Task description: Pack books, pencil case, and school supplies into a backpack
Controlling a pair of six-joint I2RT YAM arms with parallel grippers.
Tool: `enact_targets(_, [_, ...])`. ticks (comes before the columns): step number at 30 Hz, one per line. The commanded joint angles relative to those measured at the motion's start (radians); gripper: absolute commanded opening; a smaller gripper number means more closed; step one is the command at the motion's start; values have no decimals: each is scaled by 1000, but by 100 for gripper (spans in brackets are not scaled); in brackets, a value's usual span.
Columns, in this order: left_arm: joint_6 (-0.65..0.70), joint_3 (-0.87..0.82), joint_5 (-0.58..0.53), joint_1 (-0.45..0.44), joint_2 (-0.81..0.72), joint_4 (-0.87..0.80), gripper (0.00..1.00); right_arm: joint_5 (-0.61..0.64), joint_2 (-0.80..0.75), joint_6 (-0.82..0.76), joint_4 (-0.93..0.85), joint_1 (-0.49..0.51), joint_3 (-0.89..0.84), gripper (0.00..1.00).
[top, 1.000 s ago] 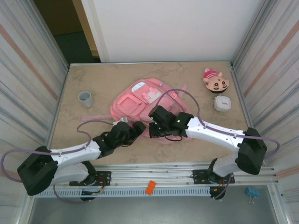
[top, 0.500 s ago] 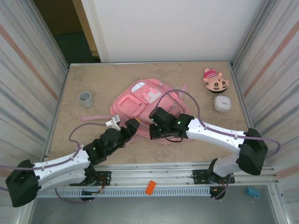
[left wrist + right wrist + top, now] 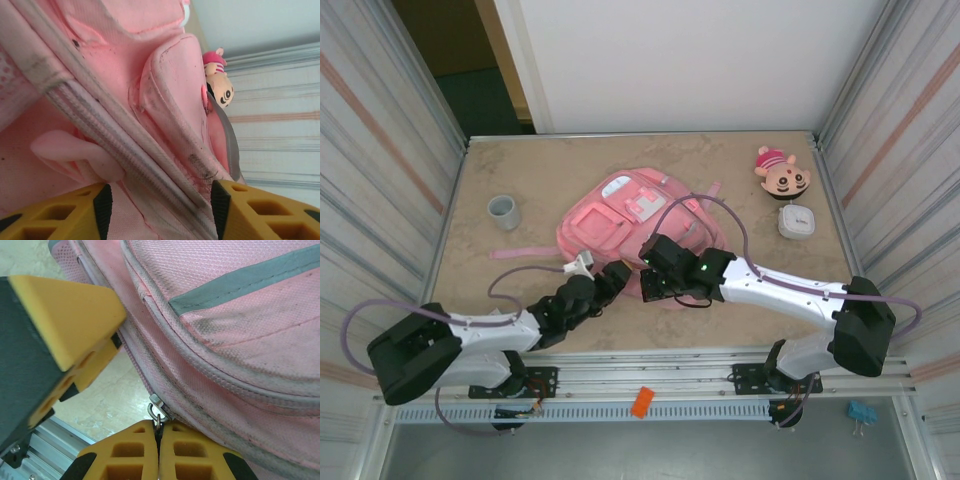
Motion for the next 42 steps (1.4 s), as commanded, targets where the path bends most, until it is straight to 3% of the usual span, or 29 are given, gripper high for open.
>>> enact_targets(1, [-12,27,16,-4,47,144,44,40,-36,-28,2,10,-8,0])
enact_targets(4, [-60,20,-2,-3,66,117,24,89,-47,-10,-67,11,4,0])
enact_targets(11, [-48,26,-43,-3,-14,-81,1,260,-70,78,-332,13,56,0])
enact_targets(20, [7,23,-139,1,-203,-315,0,316,-78,93,-426,2,56,0])
enact_targets(26, [46,10,-89,55,-293,-408,0,251,-89,48,-343,-52,14,0])
enact_targets(32, [214,41,147,270,-418,-630,0,147,-135,-11,-223,-67,-28,0])
enact_targets(37, [436,103,298,481,-465,-795,0,125,-109,64,-117,43,-73,0])
enact_targets(42, [564,185,466,679,-370,-821,0,151,-40,94,-38,133,-39,0])
